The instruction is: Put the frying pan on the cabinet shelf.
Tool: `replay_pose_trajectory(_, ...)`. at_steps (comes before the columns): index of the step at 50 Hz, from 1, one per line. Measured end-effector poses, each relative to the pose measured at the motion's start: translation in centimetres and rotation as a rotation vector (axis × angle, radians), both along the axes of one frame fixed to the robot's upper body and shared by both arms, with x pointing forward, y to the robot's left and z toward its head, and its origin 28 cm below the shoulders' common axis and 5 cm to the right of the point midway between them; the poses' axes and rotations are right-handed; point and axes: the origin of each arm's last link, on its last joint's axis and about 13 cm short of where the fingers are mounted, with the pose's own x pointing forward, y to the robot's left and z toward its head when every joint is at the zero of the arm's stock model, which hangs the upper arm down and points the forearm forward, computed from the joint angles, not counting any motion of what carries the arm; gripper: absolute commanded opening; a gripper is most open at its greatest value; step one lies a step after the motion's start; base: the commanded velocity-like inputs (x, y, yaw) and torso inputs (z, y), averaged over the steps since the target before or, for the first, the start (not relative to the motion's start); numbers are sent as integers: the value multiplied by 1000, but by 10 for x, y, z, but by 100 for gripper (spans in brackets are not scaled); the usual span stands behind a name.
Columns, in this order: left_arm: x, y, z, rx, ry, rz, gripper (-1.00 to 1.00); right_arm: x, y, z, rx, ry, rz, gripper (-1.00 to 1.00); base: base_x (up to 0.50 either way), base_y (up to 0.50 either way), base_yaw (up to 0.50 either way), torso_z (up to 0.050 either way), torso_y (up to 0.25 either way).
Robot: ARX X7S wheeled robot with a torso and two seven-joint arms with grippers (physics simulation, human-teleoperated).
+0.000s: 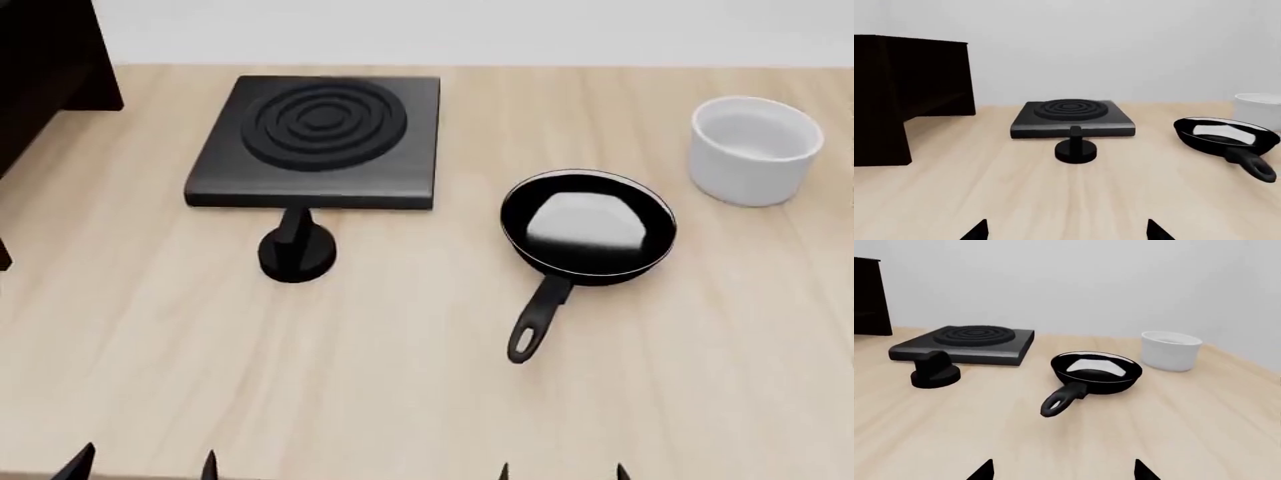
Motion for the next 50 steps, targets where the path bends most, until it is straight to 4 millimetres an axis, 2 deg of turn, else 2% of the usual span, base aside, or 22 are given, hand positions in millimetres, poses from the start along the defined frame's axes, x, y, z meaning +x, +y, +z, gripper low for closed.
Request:
replay_pose_trajectory(30, 0, -2, -2, -14, 23, -20, 100, 0, 1, -2, -19, 15, 9, 100, 0, 0, 0, 50, 0)
replay_pose_trajectory(38, 0, -1, -2, -14, 30, -9, 100, 0, 1, -2, -17, 23, 4, 100, 11, -31, 0, 0, 0)
replay_pose_trajectory(50, 1, -1, -4, -12, 35, -5, 100, 0, 1, -2, -24, 30, -1, 100, 276, -477, 0, 0, 0)
